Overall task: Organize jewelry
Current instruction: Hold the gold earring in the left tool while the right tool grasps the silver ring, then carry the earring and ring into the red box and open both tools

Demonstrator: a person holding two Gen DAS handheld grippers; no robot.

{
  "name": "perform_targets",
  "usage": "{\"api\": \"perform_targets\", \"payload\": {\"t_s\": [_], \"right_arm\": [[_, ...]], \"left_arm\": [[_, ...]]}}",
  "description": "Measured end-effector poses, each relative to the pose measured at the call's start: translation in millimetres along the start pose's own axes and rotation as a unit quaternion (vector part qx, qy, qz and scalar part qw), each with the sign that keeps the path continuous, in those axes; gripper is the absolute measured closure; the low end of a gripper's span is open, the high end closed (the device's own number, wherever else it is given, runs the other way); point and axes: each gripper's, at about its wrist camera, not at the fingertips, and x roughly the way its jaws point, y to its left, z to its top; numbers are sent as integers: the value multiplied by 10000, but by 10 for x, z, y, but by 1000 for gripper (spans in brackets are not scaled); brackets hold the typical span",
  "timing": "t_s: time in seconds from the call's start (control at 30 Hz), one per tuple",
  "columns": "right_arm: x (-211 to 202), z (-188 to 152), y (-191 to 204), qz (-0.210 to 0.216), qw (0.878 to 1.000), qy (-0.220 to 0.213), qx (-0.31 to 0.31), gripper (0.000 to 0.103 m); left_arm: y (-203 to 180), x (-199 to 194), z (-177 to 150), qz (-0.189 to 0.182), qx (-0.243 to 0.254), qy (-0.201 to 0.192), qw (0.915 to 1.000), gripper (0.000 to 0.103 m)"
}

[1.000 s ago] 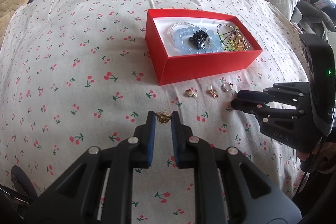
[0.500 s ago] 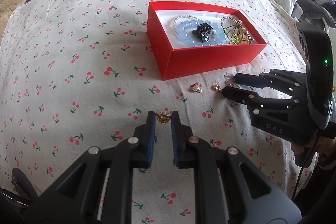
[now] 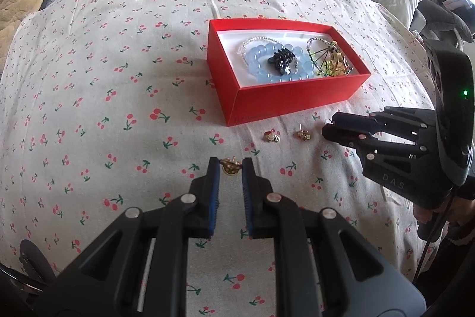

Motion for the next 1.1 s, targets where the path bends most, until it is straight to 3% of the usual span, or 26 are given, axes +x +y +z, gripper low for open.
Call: {"api": "perform_targets", "payload": {"t_s": [0.3, 0.53, 0.7, 0.83, 0.9, 1.1], "right_arm": [[-479, 212, -124, 125, 9977, -598, 287, 84], [-447, 413, -319, 94, 9954, -718, 632, 85], [-373, 510, -398, 116, 9947, -717, 735, 85], [-358, 538, -456, 223, 9935, -722, 852, 84], [-372, 542, -472, 317, 9933, -686, 878, 84], [-399, 461, -384, 390, 9956, -484, 699, 83]], "left_arm": [[-65, -119, 334, -222, -114, -478, 9985, 87], [-150, 26, 610, -414, -291, -660, 9965, 87], [-208, 117, 693, -304, -198, -765, 9964, 86], [-182, 61, 718, -289, -258, -817, 9959, 70], [-172, -4, 705, -285, -240, -893, 9953, 56], [-108, -110, 599, -40, -159, -861, 9962, 38]]}}
